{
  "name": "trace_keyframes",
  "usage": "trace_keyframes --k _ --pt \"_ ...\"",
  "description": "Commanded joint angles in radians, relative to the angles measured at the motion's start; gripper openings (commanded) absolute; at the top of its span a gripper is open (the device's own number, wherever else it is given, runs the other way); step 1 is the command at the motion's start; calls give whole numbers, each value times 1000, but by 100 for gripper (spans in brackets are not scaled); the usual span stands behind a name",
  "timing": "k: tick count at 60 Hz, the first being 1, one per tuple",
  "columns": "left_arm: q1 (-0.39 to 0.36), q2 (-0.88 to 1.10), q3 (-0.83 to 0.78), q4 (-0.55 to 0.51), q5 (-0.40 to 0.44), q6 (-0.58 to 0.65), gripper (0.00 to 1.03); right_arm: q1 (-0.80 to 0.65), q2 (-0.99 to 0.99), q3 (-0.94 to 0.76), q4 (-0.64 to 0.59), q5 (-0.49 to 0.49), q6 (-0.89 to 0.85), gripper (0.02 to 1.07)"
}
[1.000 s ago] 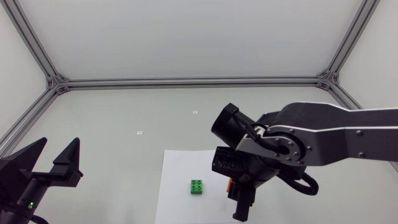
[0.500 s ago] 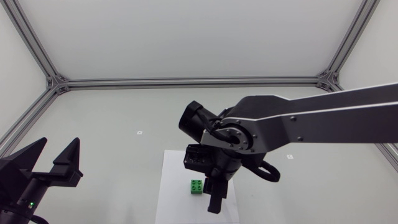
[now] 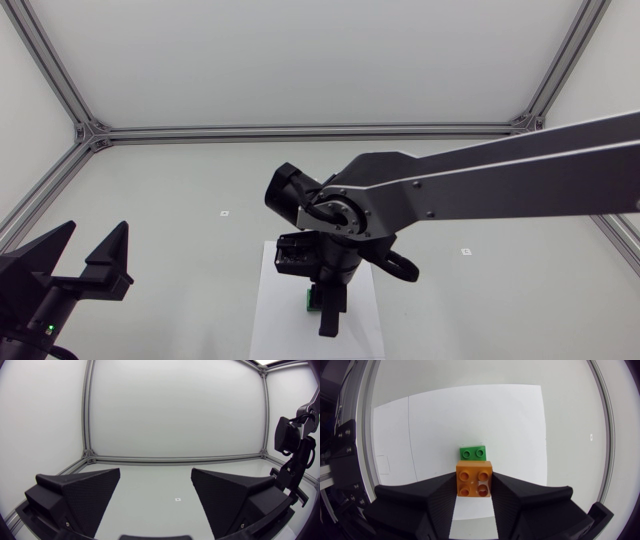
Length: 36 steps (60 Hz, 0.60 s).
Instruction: Pick up the orange 2x2 brick with the right arm and stack it on top of the green 2x2 brick in the center
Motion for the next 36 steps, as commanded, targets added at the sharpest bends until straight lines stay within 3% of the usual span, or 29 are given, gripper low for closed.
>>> trace_keyframes --k 1,36 --pt "2 -8 -41 -15 4 13 99 12 39 26 -13 -3 -36 28" --pt "2 -8 -41 -15 4 13 99 21 77 46 -13 -2 -79 28"
